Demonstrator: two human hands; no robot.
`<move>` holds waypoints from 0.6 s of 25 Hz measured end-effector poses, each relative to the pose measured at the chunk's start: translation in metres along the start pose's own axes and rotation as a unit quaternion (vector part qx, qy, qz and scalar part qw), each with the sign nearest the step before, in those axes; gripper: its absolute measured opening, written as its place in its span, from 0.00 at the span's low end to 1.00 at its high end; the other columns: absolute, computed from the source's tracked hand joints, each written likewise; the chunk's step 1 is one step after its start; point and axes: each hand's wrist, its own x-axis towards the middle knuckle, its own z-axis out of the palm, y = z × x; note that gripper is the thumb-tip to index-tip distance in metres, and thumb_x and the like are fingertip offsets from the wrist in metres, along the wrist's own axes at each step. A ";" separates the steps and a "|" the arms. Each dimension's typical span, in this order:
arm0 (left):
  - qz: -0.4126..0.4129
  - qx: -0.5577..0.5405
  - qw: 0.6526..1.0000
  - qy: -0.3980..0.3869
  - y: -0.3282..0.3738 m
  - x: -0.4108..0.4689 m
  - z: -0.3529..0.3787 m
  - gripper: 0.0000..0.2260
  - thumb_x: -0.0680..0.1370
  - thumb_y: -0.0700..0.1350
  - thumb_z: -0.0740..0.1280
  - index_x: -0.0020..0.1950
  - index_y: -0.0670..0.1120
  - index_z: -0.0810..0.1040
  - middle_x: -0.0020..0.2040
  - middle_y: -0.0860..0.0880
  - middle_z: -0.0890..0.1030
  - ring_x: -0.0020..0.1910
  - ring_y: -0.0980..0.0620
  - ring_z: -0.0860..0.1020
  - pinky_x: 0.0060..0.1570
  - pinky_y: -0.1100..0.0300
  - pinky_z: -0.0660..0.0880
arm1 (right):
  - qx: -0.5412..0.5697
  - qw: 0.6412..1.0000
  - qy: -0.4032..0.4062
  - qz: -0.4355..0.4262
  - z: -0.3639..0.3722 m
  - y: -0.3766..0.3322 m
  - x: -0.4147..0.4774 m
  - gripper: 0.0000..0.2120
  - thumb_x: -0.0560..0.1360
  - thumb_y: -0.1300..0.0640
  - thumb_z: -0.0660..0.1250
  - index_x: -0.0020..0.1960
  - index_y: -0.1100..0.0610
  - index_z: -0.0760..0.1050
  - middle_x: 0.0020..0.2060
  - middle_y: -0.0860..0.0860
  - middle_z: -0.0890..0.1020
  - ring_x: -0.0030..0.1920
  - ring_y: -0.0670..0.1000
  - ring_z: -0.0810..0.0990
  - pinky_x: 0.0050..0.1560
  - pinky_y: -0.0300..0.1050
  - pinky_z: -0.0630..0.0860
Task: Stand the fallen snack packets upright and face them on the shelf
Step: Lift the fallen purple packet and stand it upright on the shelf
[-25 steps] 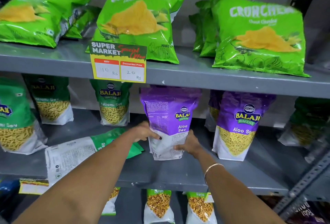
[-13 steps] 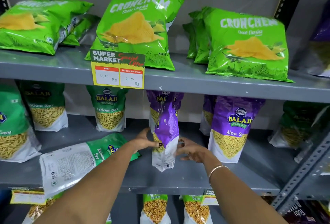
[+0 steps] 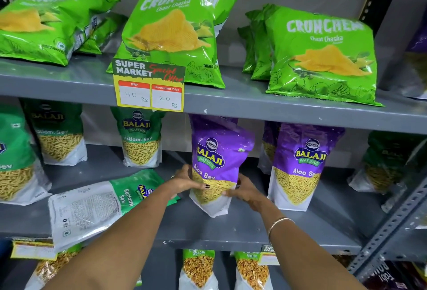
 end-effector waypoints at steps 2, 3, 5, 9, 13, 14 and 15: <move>-0.008 -0.013 1.000 0.009 0.000 0.000 -0.003 0.29 0.65 0.38 0.76 0.60 0.42 0.65 0.61 0.44 0.74 0.59 0.49 0.71 0.62 0.55 0.68 | 0.013 1.000 0.026 0.002 -0.007 -0.001 0.003 0.27 0.67 0.75 0.70 0.64 0.67 0.68 0.41 0.50 0.79 0.36 0.41 0.80 0.29 0.27 0.75; -0.009 -0.022 1.000 0.015 -0.001 0.001 -0.004 0.26 0.66 0.36 0.75 0.57 0.43 0.63 0.62 0.41 0.75 0.57 0.48 0.72 0.62 0.53 0.69 | 0.032 0.999 0.029 -0.002 -0.010 -0.001 0.004 0.26 0.67 0.75 0.70 0.64 0.66 0.69 0.41 0.48 0.78 0.38 0.43 0.79 0.29 0.27 0.75; -0.006 -0.036 0.999 0.039 -0.004 0.005 -0.003 0.26 0.67 0.34 0.74 0.55 0.43 0.61 0.63 0.37 0.75 0.56 0.46 0.74 0.61 0.52 0.70 | 0.049 0.999 0.015 0.005 -0.012 -0.003 0.007 0.22 0.68 0.74 0.70 0.59 0.62 0.70 0.41 0.48 0.79 0.40 0.44 0.78 0.29 0.28 0.76; 0.003 -0.011 0.997 0.074 -0.012 0.009 0.000 0.26 0.66 0.39 0.76 0.60 0.41 0.68 0.63 0.41 0.78 0.63 0.43 0.75 0.64 0.51 0.72 | 0.030 0.999 -0.020 0.005 -0.012 -0.007 0.011 0.22 0.68 0.73 0.70 0.60 0.65 0.72 0.43 0.49 0.81 0.42 0.45 0.80 0.33 0.29 0.78; -0.007 0.013 0.998 0.067 -0.015 0.008 0.000 0.32 0.63 0.46 0.77 0.62 0.41 0.69 0.63 0.44 0.77 0.63 0.43 0.75 0.65 0.48 0.72 | 0.017 1.000 -0.021 -0.003 -0.011 -0.010 0.011 0.21 0.69 0.72 0.69 0.60 0.66 0.73 0.46 0.53 0.81 0.45 0.48 0.80 0.35 0.28 0.79; -0.005 0.016 0.999 0.049 -0.016 0.007 -0.001 0.36 0.60 0.51 0.77 0.62 0.42 0.68 0.64 0.44 0.77 0.64 0.43 0.75 0.65 0.47 0.72 | 0.020 1.000 -0.016 0.001 -0.009 -0.012 0.009 0.17 0.69 0.72 0.69 0.57 0.64 0.74 0.46 0.54 0.81 0.43 0.48 0.81 0.34 0.28 0.78; 0.003 0.022 0.999 0.037 -0.017 0.007 -0.005 0.40 0.57 0.55 0.77 0.63 0.43 0.67 0.64 0.44 0.76 0.64 0.43 0.74 0.65 0.47 0.72 | 0.019 1.000 -0.006 0.014 -0.007 -0.013 0.006 0.12 0.70 0.71 0.69 0.52 0.62 0.75 0.42 0.53 0.81 0.38 0.46 0.81 0.30 0.28 0.75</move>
